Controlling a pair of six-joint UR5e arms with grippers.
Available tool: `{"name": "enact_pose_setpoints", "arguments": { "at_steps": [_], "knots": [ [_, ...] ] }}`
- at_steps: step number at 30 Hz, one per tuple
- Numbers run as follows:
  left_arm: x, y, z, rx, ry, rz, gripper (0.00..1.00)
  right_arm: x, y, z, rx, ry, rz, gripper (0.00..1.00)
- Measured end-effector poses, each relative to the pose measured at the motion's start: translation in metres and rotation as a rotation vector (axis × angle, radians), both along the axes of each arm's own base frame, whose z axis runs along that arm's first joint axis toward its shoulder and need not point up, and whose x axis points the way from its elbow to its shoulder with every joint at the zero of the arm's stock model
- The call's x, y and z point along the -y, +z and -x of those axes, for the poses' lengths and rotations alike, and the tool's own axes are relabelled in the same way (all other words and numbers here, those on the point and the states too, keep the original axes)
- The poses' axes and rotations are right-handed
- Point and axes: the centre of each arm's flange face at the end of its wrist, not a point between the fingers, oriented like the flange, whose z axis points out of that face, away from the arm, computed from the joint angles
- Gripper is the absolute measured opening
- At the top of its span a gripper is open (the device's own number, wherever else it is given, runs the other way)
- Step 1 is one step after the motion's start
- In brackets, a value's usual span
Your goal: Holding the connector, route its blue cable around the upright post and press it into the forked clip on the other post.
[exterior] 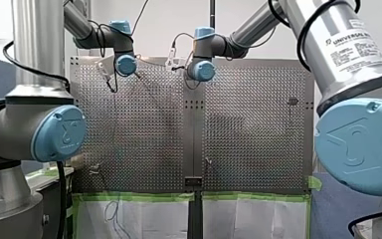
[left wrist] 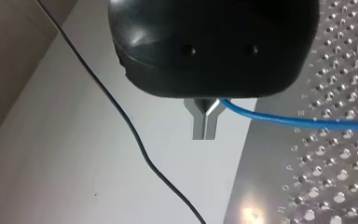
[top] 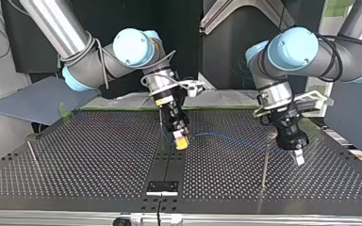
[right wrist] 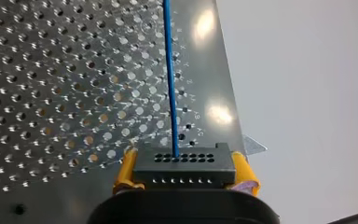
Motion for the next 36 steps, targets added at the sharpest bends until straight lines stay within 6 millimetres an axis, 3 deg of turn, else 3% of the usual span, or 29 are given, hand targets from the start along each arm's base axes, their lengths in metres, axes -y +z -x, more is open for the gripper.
{"name": "enact_pose_setpoints", "arguments": {
  "at_steps": [11,20,26,36],
  "knots": [
    [-0.016,0.005,-0.035,0.008,-0.004,0.013,0.0,0.018,0.008,-0.006,0.005,0.001,0.008,0.0],
    [-0.049,0.007,-0.049,0.013,0.007,0.005,0.0,0.023,-0.005,-0.012,-0.007,0.004,-0.003,0.0],
    [-0.067,-0.011,-0.064,-0.019,0.013,-0.008,0.0,0.026,-0.007,-0.011,-0.007,0.001,-0.002,0.0],
    [-0.063,-0.046,-0.084,-0.08,-0.054,-0.023,0.0,0.035,-0.011,-0.006,-0.014,-0.013,-0.01,0.0]
  ]
}}
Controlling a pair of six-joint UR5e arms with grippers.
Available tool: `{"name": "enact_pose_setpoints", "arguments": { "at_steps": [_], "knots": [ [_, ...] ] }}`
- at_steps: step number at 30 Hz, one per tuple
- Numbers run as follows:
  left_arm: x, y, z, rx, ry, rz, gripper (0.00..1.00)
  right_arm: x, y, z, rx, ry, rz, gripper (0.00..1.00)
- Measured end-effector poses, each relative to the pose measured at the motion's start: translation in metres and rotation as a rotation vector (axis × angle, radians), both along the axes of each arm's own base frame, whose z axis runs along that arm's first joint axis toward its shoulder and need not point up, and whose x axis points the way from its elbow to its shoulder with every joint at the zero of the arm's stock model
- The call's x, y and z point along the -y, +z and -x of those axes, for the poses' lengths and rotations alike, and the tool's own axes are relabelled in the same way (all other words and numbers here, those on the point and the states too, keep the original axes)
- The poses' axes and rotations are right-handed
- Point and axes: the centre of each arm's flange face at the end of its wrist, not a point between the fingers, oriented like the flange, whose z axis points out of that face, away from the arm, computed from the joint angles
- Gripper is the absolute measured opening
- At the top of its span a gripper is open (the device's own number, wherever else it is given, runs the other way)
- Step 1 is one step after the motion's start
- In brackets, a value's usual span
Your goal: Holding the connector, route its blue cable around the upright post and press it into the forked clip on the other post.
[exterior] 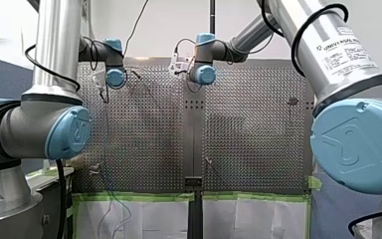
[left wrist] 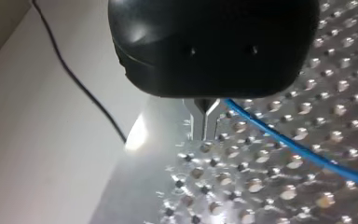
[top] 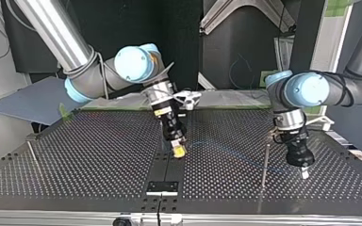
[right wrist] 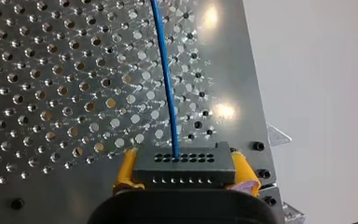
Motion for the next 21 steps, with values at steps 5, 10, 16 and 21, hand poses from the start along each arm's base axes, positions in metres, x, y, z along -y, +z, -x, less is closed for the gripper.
{"name": "enact_pose_setpoints", "arguments": {
  "at_steps": [5,10,16,21],
  "knots": [
    [0.0,-0.004,-0.001,-0.005,-0.009,0.007,0.0,0.007,-0.003,0.005,-0.006,-0.015,-0.006,0.0],
    [0.002,-0.019,-0.007,-0.032,-0.016,0.012,0.0,0.013,-0.012,0.007,-0.022,-0.025,-0.018,0.0],
    [0.005,-0.04,-0.015,-0.07,-0.029,0.01,0.0,0.021,-0.037,0.007,-0.059,-0.038,-0.051,0.0],
    [0.006,-0.045,-0.015,-0.079,-0.031,0.011,0.0,0.026,-0.056,0.006,-0.084,-0.042,-0.075,0.0]
  ]
}}
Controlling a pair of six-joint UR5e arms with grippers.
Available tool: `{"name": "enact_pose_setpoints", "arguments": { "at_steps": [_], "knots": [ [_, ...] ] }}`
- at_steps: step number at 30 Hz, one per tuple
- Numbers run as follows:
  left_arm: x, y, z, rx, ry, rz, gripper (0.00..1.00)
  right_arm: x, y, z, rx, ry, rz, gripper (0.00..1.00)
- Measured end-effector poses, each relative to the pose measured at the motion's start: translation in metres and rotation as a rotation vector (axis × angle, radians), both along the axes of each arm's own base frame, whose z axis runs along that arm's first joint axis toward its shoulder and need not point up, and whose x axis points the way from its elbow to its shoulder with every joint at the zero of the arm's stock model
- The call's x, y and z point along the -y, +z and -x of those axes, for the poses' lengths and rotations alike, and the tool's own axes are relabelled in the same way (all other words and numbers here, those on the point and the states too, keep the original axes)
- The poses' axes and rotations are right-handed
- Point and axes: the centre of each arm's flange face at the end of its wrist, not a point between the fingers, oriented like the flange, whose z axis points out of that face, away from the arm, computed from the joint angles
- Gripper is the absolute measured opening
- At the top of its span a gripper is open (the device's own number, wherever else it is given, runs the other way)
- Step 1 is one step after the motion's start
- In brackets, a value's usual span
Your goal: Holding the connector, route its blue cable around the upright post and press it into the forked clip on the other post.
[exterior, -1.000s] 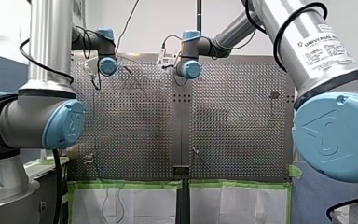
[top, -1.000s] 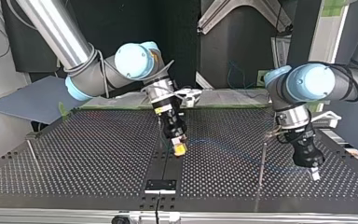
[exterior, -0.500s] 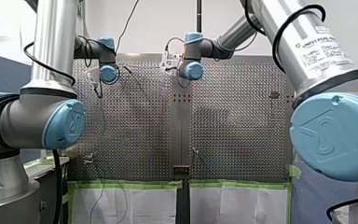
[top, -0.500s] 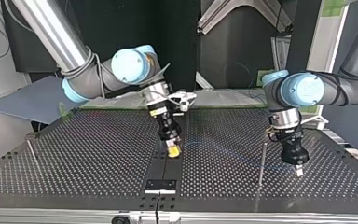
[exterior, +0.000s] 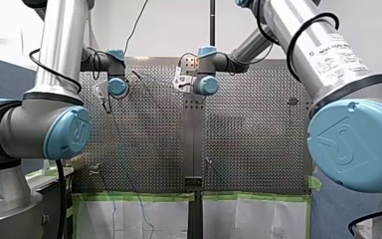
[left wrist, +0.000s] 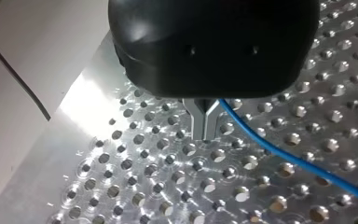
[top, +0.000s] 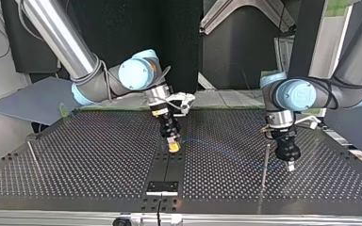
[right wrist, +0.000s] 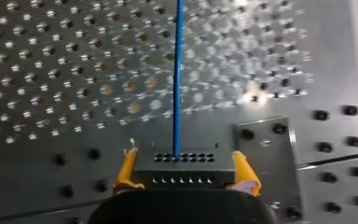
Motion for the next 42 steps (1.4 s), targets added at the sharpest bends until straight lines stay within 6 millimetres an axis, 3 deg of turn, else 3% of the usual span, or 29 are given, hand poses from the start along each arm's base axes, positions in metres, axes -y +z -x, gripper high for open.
{"name": "enact_pose_setpoints", "arguments": {
  "at_steps": [16,20,21,23,24,26,27,29,42],
  "knots": [
    [0.007,-0.004,0.003,-0.008,-0.013,0.005,0.02,-0.001,-0.041,-0.001,-0.083,-0.001,-0.071,0.0],
    [0.009,-0.004,0.003,-0.009,-0.016,0.006,0.21,-0.002,-0.056,0.001,-0.111,-0.006,-0.089,0.0],
    [0.009,-0.004,0.003,-0.009,-0.017,0.006,0.21,-0.002,-0.059,0.002,-0.113,-0.007,-0.09,0.0],
    [0.01,-0.004,0.004,-0.01,-0.018,0.005,0.47,-0.002,-0.064,0.003,-0.116,-0.009,-0.092,0.0],
    [0.011,-0.004,0.004,-0.01,-0.019,0.004,0.47,-0.002,-0.066,0.004,-0.117,-0.01,-0.093,0.0],
    [0.012,-0.004,0.004,-0.011,-0.021,0.004,0.73,-0.003,-0.069,0.005,-0.12,-0.01,-0.095,0.0],
    [0.012,-0.004,0.004,-0.011,-0.022,0.004,0.73,-0.003,-0.07,0.005,-0.122,-0.01,-0.096,0.0],
    [0.013,-0.004,0.004,-0.012,-0.023,0.005,0.96,-0.004,-0.072,0.006,-0.127,-0.012,-0.1,0.0],
    [0.011,-0.007,0.007,-0.03,0.005,0.034,0.99,-0.012,-0.104,0.018,-0.151,-0.036,-0.127,0.0]
  ]
}}
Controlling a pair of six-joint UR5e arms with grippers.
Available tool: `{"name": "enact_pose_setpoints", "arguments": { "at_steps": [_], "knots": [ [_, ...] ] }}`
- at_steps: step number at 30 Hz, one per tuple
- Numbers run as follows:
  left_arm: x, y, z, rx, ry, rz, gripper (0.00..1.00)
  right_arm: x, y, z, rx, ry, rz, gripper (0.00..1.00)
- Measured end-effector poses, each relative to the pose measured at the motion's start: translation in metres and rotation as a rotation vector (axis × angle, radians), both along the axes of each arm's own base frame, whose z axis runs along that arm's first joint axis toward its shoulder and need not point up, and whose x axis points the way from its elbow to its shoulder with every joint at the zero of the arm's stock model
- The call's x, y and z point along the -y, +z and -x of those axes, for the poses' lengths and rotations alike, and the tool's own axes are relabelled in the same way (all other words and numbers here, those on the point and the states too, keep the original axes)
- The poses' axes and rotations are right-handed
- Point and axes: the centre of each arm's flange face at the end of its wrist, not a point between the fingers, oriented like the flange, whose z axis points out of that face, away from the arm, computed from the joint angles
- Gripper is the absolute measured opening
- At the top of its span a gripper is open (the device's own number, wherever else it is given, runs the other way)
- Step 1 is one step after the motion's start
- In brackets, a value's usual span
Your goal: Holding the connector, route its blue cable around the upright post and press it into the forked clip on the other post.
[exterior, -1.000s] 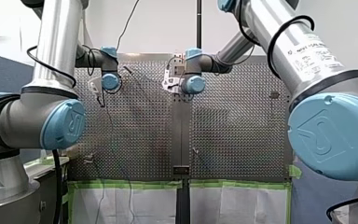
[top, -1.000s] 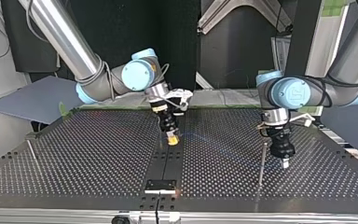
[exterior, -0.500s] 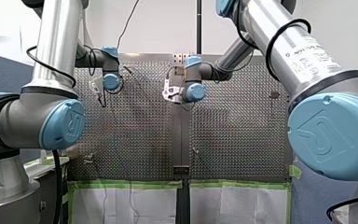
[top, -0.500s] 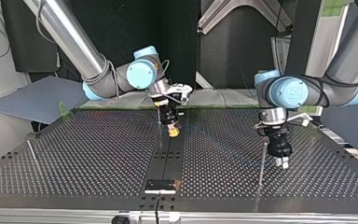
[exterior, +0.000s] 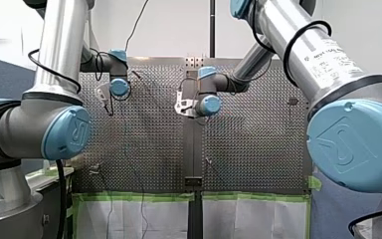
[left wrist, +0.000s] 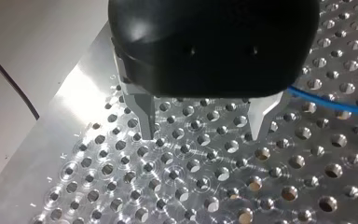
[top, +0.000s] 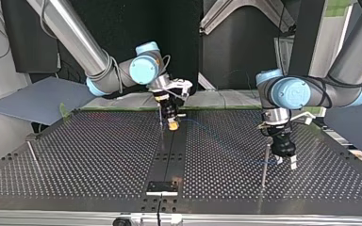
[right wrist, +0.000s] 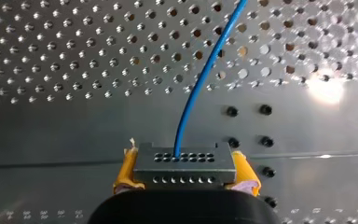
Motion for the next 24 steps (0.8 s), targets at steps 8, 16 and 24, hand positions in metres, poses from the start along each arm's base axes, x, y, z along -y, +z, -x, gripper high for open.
{"name": "enact_pose_setpoints", "arguments": {
  "at_steps": [8,16,24],
  "knots": [
    [0.003,0.0,0.0,0.001,-0.025,0.0,0.99,0.003,-0.02,0.016,-0.007,-0.026,-0.007,0.0],
    [0.004,-0.001,-0.001,0.0,-0.037,0.0,0.99,0.014,-0.044,0.042,-0.008,-0.068,-0.013,0.0],
    [0.004,-0.001,-0.001,0.001,-0.04,0.004,0.99,0.024,-0.075,0.08,-0.023,-0.128,-0.033,0.0]
  ]
}}
